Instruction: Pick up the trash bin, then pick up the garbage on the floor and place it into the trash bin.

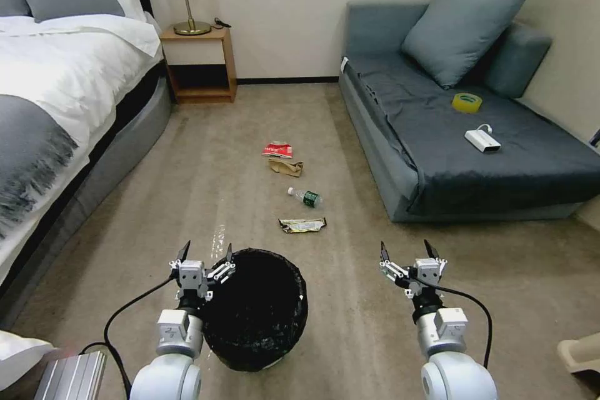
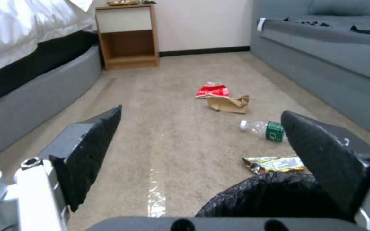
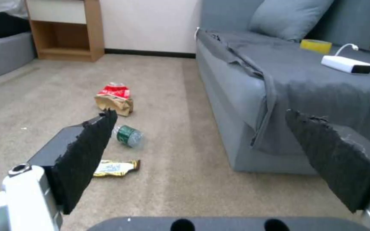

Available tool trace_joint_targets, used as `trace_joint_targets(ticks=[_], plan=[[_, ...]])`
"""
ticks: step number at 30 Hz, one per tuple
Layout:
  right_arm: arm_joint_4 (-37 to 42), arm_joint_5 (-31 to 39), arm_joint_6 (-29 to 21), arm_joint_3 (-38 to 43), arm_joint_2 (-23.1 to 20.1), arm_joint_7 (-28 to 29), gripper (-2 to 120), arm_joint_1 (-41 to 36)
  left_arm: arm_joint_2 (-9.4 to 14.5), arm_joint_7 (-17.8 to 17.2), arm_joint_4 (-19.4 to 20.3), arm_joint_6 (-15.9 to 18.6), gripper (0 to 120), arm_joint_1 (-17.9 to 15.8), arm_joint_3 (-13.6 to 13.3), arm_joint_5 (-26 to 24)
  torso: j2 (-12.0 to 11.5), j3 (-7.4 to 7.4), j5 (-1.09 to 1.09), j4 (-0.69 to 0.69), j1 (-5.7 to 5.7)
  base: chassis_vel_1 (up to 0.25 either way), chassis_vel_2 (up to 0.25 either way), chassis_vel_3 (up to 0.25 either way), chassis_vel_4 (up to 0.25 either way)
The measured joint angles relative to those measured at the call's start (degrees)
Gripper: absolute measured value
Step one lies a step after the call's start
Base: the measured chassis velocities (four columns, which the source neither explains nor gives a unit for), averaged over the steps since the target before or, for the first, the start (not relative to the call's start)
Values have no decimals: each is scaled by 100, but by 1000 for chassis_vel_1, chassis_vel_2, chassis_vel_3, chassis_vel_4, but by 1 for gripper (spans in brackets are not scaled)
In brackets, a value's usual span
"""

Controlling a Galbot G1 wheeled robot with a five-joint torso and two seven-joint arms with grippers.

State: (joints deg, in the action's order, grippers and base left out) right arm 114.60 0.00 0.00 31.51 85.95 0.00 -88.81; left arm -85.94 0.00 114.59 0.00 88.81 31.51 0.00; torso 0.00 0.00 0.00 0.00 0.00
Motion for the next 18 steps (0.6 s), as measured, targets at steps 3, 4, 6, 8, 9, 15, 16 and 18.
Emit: trace_joint_targets(ticks=[3, 4, 6, 8, 9, 15, 16, 18], plan=[[0, 0, 0, 0, 0, 0, 100, 0, 0, 0, 0, 0, 100, 0, 0, 0, 0, 0, 0, 0, 0, 0, 0, 0, 0], [0, 0, 0, 0, 0, 0, 100, 0, 0, 0, 0, 0, 100, 0, 0, 0, 0, 0, 0, 0, 0, 0, 0, 0, 0], [0, 0, 0, 0, 0, 0, 100, 0, 0, 0, 0, 0, 100, 0, 0, 0, 0, 0, 0, 0, 0, 0, 0, 0, 0], [0, 0, 0, 0, 0, 0, 100, 0, 0, 0, 0, 0, 100, 0, 0, 0, 0, 0, 0, 0, 0, 0, 0, 0, 0], [0, 0, 0, 0, 0, 0, 100, 0, 0, 0, 0, 0, 100, 0, 0, 0, 0, 0, 0, 0, 0, 0, 0, 0, 0], [0, 0, 0, 0, 0, 0, 100, 0, 0, 0, 0, 0, 100, 0, 0, 0, 0, 0, 0, 0, 0, 0, 0, 0, 0], [0, 0, 0, 0, 0, 0, 100, 0, 0, 0, 0, 0, 100, 0, 0, 0, 0, 0, 0, 0, 0, 0, 0, 0, 0], [0, 0, 0, 0, 0, 0, 100, 0, 0, 0, 0, 0, 100, 0, 0, 0, 0, 0, 0, 0, 0, 0, 0, 0, 0]])
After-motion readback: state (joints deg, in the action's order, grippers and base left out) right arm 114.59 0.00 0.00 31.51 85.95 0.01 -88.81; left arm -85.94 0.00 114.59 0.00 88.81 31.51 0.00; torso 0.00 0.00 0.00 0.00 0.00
